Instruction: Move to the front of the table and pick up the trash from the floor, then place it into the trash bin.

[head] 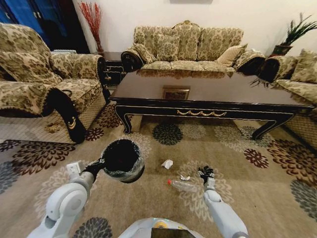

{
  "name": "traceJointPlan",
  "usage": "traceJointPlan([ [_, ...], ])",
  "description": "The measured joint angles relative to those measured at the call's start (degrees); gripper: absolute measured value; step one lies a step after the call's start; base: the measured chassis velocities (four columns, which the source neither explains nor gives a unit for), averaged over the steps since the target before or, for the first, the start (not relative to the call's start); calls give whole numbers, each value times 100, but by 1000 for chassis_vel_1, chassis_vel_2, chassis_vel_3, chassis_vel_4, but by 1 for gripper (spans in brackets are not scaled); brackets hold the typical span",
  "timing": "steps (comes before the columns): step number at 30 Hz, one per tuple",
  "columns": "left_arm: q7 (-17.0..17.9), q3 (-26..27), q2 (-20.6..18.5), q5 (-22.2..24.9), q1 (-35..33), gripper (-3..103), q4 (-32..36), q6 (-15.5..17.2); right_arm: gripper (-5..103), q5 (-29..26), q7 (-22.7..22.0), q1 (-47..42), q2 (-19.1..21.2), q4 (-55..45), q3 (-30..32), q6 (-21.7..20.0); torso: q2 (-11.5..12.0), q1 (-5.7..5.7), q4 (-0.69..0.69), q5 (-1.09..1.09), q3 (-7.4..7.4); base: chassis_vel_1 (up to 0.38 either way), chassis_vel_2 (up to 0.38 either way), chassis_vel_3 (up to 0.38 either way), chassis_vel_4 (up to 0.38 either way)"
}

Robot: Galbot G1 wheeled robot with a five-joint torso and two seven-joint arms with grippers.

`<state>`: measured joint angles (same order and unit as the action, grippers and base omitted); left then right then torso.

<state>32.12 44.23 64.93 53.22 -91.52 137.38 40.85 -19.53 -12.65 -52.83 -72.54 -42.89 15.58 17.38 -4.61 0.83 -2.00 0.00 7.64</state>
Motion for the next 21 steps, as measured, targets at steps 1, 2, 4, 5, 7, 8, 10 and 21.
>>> traceJointPlan([
  [1, 0, 0, 0, 0, 0, 3, 0, 0, 71, 0, 0, 0, 0, 0, 0, 0, 0, 0, 0, 0, 0, 0, 0, 0, 0],
  [2, 1, 4, 4, 0, -8, 3, 9, 0, 65, 26, -38, 24, -5, 27, 1, -15, 0, 0, 0, 0, 0, 0, 0, 0, 0],
  [4, 2, 15, 6, 0, -21, 3, 21, 0, 54, 109, -117, 63, -14, 84, 3, -54, 0, 0, 0, 0, 0, 0, 0, 0, 0],
  [5, 2, 15, 6, 0, -21, 3, 21, 0, 54, 109, -117, 63, -14, 84, 3, -54, 0, 0, 0, 0, 0, 0, 0, 0, 0],
  [7, 7, 22, 10, 0, -34, 3, 27, 0, 44, 219, -204, 73, -16, 115, 3, -101, 0, 0, 0, 0, 0, 0, 0, 0, 0],
  [8, 7, 23, 12, -1, -36, 3, 28, 0, 44, 251, -233, 73, -16, 118, 3, -118, 0, 0, 0, 0, 0, 0, 0, 0, 0],
  [10, 7, 22, 14, -1, -36, 3, 29, 0, 38, 292, -275, 72, -16, 120, 3, -144, 0, 0, 0, 0, 0, 0, 0, 0, 0],
  [21, 9, -5, 31, -14, -18, 3, 19, 0, 17, 566, -403, 23, -8, 198, 80, -206, 0, 0, 0, 0, 0, 0, 0, 0, 0],
])
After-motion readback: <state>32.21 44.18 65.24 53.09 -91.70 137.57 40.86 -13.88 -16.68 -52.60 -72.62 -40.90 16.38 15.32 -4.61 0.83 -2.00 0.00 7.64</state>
